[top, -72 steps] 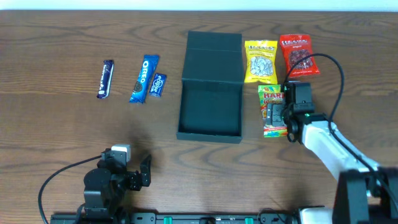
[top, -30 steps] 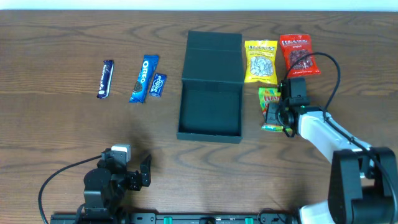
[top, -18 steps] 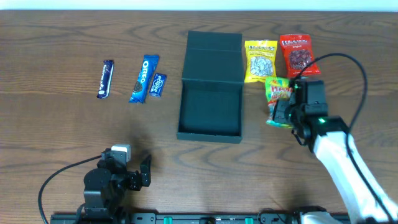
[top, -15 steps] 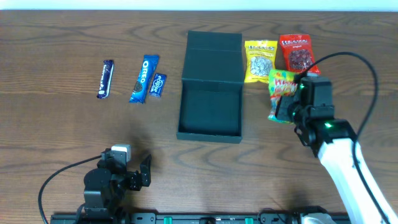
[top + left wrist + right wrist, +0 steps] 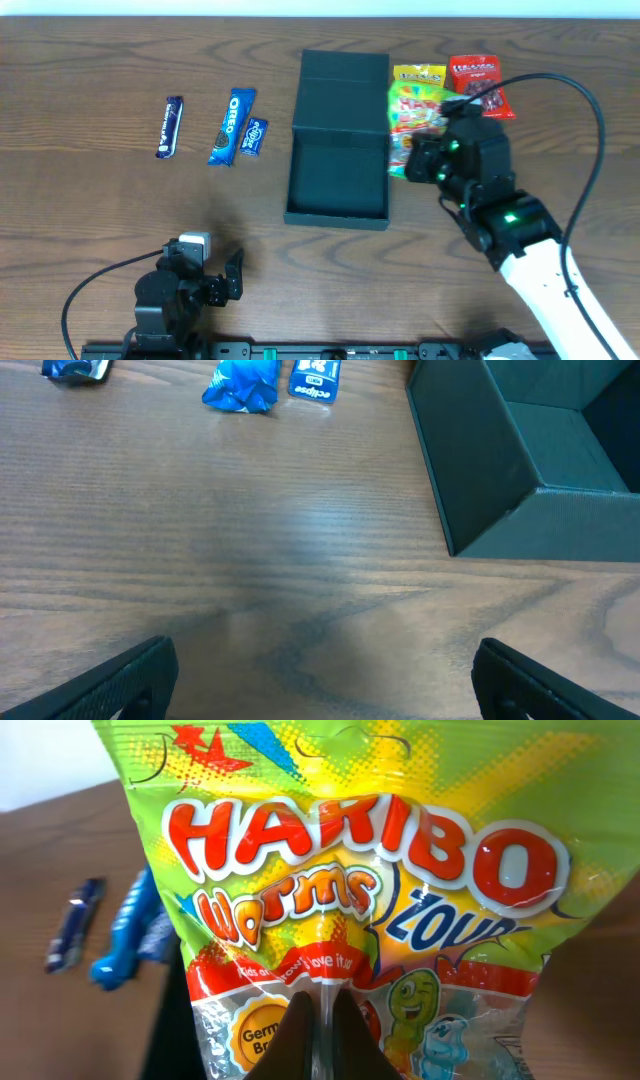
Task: Pack container
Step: 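Lift the Haribo bag and carry it into the green box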
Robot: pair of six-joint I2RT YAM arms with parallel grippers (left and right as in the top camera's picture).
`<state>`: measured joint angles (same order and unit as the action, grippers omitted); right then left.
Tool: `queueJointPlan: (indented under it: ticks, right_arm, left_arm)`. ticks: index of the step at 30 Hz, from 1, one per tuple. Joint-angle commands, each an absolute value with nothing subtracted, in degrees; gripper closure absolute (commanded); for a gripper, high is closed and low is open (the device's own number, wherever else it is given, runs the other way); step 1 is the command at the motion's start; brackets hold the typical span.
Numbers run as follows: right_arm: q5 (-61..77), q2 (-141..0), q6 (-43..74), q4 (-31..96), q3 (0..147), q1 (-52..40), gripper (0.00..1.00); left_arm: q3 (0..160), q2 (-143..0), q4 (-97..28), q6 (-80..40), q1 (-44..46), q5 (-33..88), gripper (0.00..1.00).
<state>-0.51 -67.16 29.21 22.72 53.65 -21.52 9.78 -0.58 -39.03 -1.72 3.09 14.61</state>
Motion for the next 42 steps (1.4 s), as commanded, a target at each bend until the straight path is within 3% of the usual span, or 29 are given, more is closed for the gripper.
queueJointPlan:
  ticks: [1,14,28,29,31,33,34,42]
  right_arm:
    - [-2.2,-68.6,36.4,21.1,55.2,-25.1,0.99]
    - [-11.0,-82.5,48.4,16.8,55.2,-37.9,0.99]
    - [-12.2,-87.9,49.2,17.5,55.2,-40.6,0.99]
    - [-12.2,-87.9,48.9,17.4,55.2,-40.5,0.92]
    - [-11.6,-87.9,47.4,17.0,55.2,-40.5,0.61]
    - [-10.3,-87.9,45.4,16.2,55.2,-40.5,0.21]
    - [-9.8,-87.8,45.0,16.0,55.2,-40.5,0.16]
    - [-9.6,-83.6,41.8,16.0,55.6,-40.5,0.13]
  left_arm:
    - [9.5,-0.2,-39.2,-2.4,2.8,14.4,0.05]
    - [9.5,-0.2,-39.2,-2.4,2.8,14.4,0.05]
    - [9.5,-0.2,-39.2,-2.4,2.8,14.4,0.05]
    - [9.5,-0.2,-39.2,-2.4,2.8,14.4,0.05]
    - [9.5,-0.2,-39.2,-2.4,2.8,14.4,0.05]
    - [9.5,-0.2,-39.2,-2.4,2.8,14.4,0.05]
    - [9.5,-0.2,-39.2,-2.4,2.8,14.4,0.05]
    - [9.5,-0.2,-39.2,-2.4,2.8,14.4,0.05]
